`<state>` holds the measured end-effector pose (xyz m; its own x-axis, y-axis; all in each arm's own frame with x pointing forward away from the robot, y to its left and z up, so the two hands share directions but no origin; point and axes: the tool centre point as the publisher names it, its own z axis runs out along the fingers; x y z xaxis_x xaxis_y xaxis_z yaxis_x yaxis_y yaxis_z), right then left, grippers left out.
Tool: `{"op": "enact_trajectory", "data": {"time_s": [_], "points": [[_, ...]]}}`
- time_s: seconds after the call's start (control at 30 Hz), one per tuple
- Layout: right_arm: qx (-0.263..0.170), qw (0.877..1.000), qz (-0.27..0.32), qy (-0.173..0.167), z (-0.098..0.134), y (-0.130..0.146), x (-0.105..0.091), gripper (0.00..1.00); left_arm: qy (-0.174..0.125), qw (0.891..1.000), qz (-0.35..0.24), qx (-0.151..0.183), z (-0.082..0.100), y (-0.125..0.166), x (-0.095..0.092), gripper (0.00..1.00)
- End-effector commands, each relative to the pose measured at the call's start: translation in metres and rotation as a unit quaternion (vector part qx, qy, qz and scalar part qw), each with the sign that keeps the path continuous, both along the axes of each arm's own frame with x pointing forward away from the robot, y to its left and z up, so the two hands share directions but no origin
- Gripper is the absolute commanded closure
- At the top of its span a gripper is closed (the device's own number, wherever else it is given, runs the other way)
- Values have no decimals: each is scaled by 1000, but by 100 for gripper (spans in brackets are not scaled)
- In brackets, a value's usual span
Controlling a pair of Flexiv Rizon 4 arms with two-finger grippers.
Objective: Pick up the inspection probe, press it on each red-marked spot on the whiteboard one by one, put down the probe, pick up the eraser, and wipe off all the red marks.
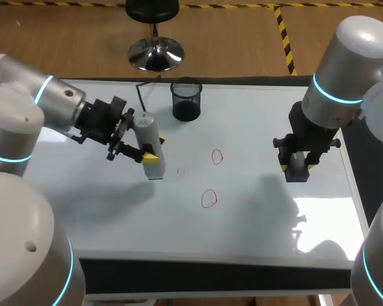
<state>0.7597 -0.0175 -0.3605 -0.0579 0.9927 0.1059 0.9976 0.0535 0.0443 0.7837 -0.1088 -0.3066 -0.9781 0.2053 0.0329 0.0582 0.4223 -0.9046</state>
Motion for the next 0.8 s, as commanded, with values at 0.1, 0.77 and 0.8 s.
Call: {"op": "enact_trajectory", "data": {"time_s": [0.1, 0.77, 0.8], "points": [[1, 1000, 1, 0, 0, -1, 0, 100, 2, 1000, 1, 4, 3, -14, -9, 100], [1, 1000, 1, 0, 0, -1, 0, 100, 19, 999, -13, 27, 3, -53, -27, 100], [1, 1000, 1, 0, 0, -1, 0, 100, 20, 999, -13, 27, 3, -55, -28, 100]]}}
